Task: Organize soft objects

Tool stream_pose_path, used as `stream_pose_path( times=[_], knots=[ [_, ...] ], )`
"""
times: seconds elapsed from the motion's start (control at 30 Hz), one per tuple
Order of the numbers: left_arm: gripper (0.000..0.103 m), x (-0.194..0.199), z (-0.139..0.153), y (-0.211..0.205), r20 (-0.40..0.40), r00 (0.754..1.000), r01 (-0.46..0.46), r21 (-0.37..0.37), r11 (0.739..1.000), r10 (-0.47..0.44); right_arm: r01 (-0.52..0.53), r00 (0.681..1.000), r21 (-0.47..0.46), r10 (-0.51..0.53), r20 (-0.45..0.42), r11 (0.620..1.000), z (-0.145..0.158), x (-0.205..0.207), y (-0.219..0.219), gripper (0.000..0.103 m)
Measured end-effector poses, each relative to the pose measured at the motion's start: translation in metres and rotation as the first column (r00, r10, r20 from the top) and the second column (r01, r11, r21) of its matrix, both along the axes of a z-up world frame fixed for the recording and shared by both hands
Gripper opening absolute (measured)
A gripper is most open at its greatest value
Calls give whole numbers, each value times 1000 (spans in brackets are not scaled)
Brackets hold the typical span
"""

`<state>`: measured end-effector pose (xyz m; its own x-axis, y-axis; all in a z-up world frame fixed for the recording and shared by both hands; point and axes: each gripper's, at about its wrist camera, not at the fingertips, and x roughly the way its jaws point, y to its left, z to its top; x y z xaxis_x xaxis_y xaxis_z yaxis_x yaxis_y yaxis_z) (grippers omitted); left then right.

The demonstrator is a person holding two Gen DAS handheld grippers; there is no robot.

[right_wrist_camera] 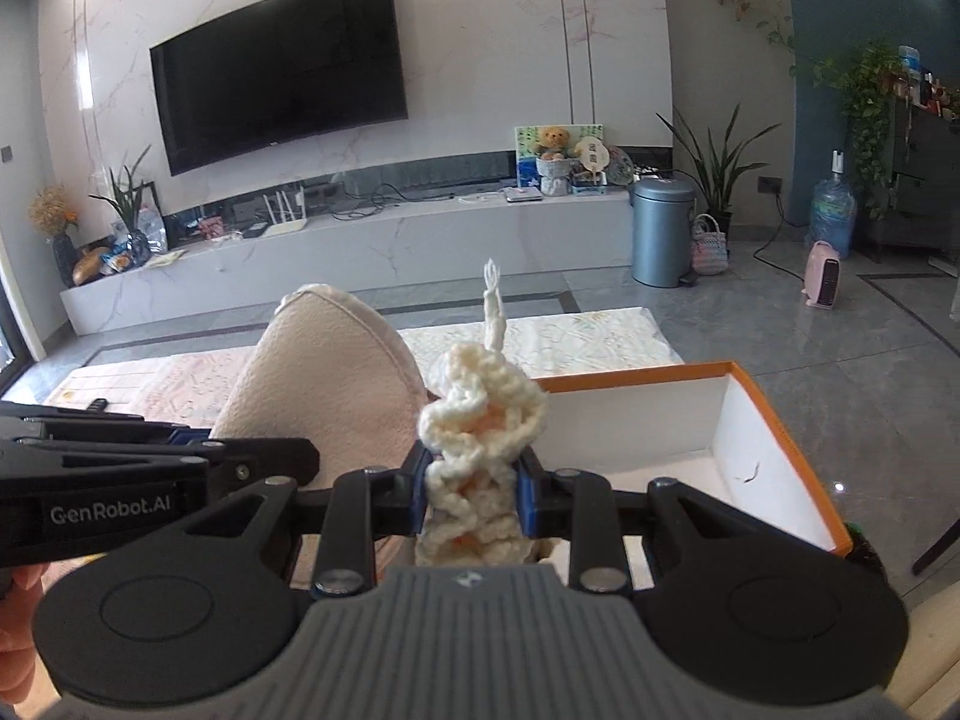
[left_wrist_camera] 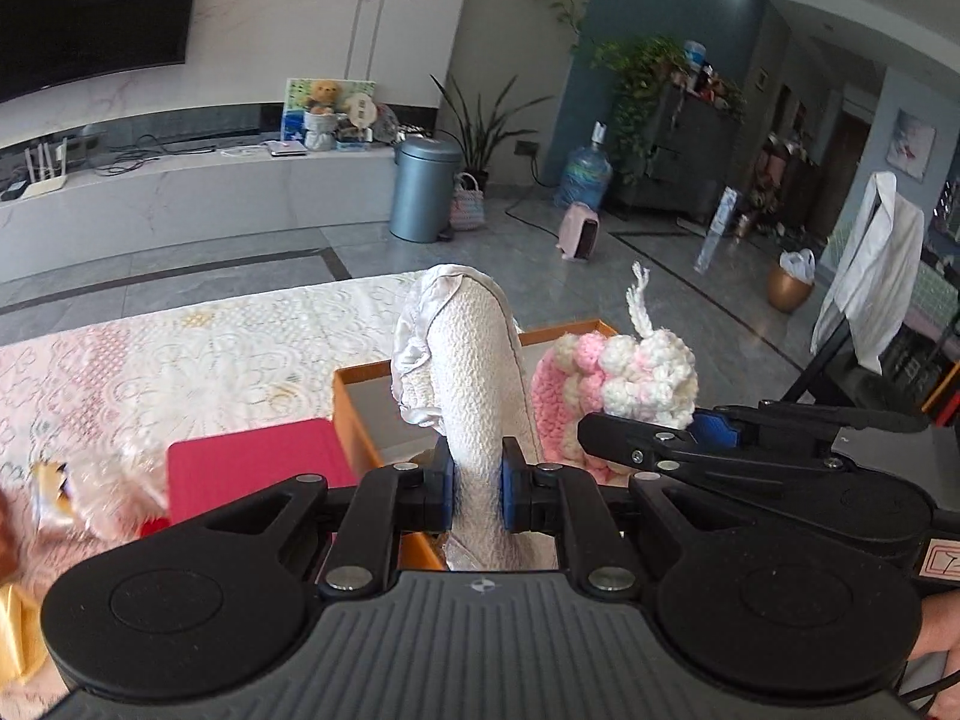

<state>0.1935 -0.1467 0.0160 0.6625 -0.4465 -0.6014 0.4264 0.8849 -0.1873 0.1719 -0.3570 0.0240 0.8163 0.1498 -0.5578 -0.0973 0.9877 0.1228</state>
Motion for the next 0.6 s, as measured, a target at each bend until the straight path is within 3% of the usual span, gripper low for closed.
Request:
stream_pose_path(
  times=[0.27,0.43,0.6],
  knots=[
    [16,42,-16,-23,-55,996,79,80,994,-75,23,993,35,-19,-116,999,-22,56,-25,27],
    [16,68,-34,-28,-110,989,112,84,990,-102,30,981,64,-17,-193,997,-41,87,-37,27],
    [16,83,-46,-44,-131,982,145,90,985,-133,56,968,21,-49,-247,998,-56,114,-48,27]
  ],
)
